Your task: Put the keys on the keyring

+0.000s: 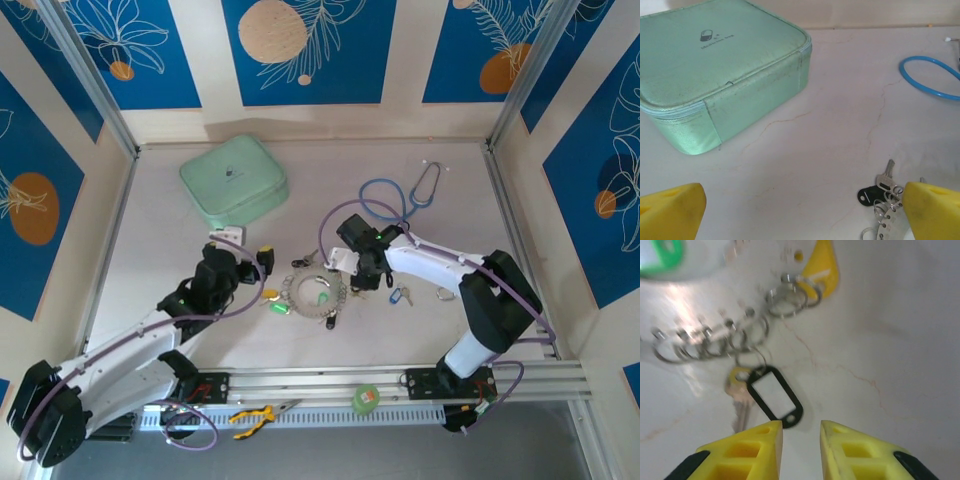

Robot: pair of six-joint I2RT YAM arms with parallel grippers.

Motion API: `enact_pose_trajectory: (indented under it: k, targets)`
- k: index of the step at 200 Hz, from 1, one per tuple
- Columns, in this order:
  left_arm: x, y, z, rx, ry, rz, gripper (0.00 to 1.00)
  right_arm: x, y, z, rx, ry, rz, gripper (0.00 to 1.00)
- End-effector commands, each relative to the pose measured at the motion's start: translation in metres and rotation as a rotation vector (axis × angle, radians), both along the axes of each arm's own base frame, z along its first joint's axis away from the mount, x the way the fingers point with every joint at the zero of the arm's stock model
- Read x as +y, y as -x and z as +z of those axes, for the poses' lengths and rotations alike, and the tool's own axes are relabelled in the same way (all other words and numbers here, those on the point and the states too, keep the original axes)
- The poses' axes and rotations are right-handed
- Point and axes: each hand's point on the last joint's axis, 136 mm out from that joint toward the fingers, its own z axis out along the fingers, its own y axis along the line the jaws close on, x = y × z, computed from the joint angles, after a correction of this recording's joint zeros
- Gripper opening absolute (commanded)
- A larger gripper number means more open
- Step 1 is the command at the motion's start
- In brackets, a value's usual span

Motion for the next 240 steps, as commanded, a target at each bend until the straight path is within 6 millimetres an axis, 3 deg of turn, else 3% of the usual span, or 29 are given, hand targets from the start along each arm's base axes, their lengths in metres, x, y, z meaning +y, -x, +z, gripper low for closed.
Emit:
enact_pose_trajectory:
  k: [1,29,56,88,122,138,152,188,240]
  targets:
    - [-0.013,-0.007,0.022,-0.044,0.049,-0.032,1.0,0.046,0.003,0.043,0.018,-0.298,-0.152,0.27]
    - [-0.017,-0.008,0.015,-0.005,0.058,-0.037,1.0,0.065,0.007,0.061,0.005,-0.478,-0.354,0.28]
    - [-0.019,-0.007,0.008,0.035,0.063,-0.044,1.0,0.046,0.002,0.059,0.067,-0.521,-0.71,0.24]
    - [-0.024,-0.005,0.001,0.077,0.086,-0.053,0.99,0.022,0.021,0.04,0.173,-0.476,-0.949,0.17]
    - [-0.034,-0.004,-0.005,0.112,0.126,-0.082,0.96,0.016,0.047,0.024,0.268,-0.413,-0.927,0.26]
    - [-0.039,-0.003,-0.006,0.126,0.13,-0.102,0.95,0.009,0.053,0.018,0.231,-0.328,-0.86,0.29]
    - [-0.042,-0.003,-0.005,0.127,0.135,-0.113,0.94,0.004,0.051,0.018,0.171,-0.266,-0.789,0.3]
    - [-0.04,-0.001,-0.001,0.109,0.122,-0.12,0.94,0.014,0.047,0.022,0.042,-0.178,-0.515,0.31]
    - [-0.025,0.006,-0.005,0.113,0.104,-0.083,0.94,0.032,0.036,0.015,0.087,-0.111,-0.545,0.3]
